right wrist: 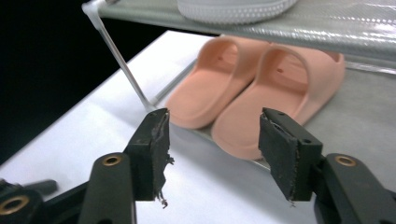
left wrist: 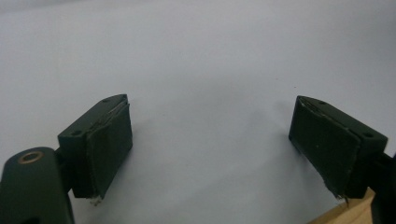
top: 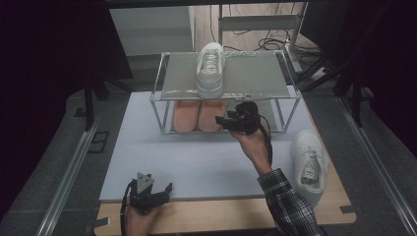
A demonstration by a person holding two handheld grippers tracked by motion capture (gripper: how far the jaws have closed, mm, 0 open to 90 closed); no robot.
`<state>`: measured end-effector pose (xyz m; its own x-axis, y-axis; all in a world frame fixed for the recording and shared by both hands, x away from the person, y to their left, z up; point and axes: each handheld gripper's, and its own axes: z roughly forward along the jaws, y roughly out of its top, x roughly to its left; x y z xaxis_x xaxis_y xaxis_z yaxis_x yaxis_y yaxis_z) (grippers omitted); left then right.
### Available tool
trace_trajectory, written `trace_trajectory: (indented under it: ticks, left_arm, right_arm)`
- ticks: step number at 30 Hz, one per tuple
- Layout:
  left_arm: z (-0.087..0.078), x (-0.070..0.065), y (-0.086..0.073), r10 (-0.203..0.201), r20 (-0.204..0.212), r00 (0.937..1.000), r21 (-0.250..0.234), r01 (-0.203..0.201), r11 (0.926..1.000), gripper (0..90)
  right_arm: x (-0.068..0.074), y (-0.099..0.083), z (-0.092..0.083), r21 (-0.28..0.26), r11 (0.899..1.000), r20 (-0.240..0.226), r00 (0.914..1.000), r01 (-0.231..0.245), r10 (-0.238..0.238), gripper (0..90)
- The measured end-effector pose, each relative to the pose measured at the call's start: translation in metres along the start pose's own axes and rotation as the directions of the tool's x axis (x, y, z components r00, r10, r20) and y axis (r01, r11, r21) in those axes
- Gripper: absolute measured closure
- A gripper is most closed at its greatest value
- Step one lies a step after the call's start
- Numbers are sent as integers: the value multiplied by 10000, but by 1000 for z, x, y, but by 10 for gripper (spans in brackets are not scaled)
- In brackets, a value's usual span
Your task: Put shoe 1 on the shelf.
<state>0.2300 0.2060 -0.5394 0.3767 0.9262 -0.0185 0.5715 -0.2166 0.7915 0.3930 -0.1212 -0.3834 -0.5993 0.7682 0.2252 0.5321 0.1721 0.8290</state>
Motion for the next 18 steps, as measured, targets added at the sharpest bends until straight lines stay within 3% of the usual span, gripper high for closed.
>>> trace_trajectory:
  ticks: [11, 18]
  left_arm:
    - [0, 0, 0, -17, 9, 10000, -11, 17, 10000, 133]
    - [0, 0, 0, -18, 5, 10000, -12, 18, 10000, 133]
  right_arm:
    - [2, -15, -5, 514, 9943, 99, 9955, 937, -943, 348]
    - [3, -21, -9, 802, 9915, -23, 9948, 1021, -1022, 326]
